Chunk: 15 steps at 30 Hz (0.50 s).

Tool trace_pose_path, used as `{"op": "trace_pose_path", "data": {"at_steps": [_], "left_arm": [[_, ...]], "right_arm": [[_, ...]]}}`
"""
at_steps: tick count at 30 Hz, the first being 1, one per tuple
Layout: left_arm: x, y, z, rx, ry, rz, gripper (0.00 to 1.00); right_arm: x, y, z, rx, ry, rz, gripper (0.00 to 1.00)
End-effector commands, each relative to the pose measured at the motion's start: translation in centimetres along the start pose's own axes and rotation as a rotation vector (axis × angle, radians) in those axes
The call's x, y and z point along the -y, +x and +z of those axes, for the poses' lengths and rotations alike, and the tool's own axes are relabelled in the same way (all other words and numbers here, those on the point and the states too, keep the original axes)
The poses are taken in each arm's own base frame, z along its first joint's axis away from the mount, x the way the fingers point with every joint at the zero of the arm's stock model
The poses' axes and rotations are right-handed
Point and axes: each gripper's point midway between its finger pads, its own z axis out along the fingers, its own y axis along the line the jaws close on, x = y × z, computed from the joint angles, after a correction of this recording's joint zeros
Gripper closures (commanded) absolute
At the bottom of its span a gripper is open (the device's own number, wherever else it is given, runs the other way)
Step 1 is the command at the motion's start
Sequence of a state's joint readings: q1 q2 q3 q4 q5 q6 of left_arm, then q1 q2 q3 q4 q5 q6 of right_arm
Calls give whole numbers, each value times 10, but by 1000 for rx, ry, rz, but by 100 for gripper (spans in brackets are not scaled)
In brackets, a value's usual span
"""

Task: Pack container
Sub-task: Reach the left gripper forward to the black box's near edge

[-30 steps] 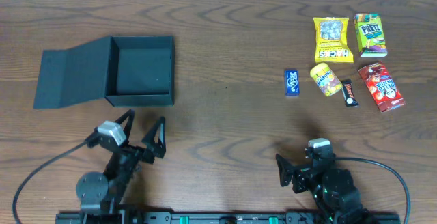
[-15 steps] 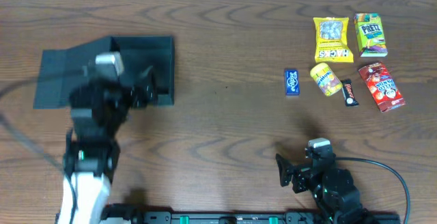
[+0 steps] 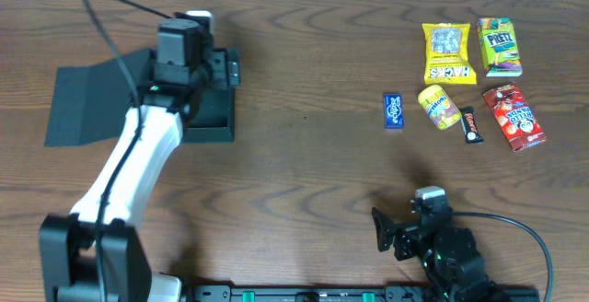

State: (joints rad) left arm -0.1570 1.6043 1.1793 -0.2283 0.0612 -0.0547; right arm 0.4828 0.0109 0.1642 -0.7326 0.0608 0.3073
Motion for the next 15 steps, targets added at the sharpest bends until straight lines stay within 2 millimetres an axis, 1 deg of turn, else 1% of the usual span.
{"op": "trace_pose_path", "data": {"at_steps": [1, 3, 4, 7, 10, 15], "left_arm": [[3, 11, 17, -48, -16, 30, 5], [11, 23, 25, -91, 35, 28, 5], [12, 25, 26, -97, 43, 28, 5], [10, 24, 27, -96, 33, 27, 5], [7, 30, 31, -115, 29, 22, 5], [5, 54, 50, -189, 18, -25, 5]], "right_arm": [[1, 2, 0, -6, 5, 9, 1], [1, 2, 0, -6, 5, 9, 1], [1, 2, 0, -6, 5, 9, 1], [1, 2, 0, -6, 5, 9, 1], [1, 2, 0, -6, 5, 9, 1], [1, 2, 0, -6, 5, 9, 1]]}}
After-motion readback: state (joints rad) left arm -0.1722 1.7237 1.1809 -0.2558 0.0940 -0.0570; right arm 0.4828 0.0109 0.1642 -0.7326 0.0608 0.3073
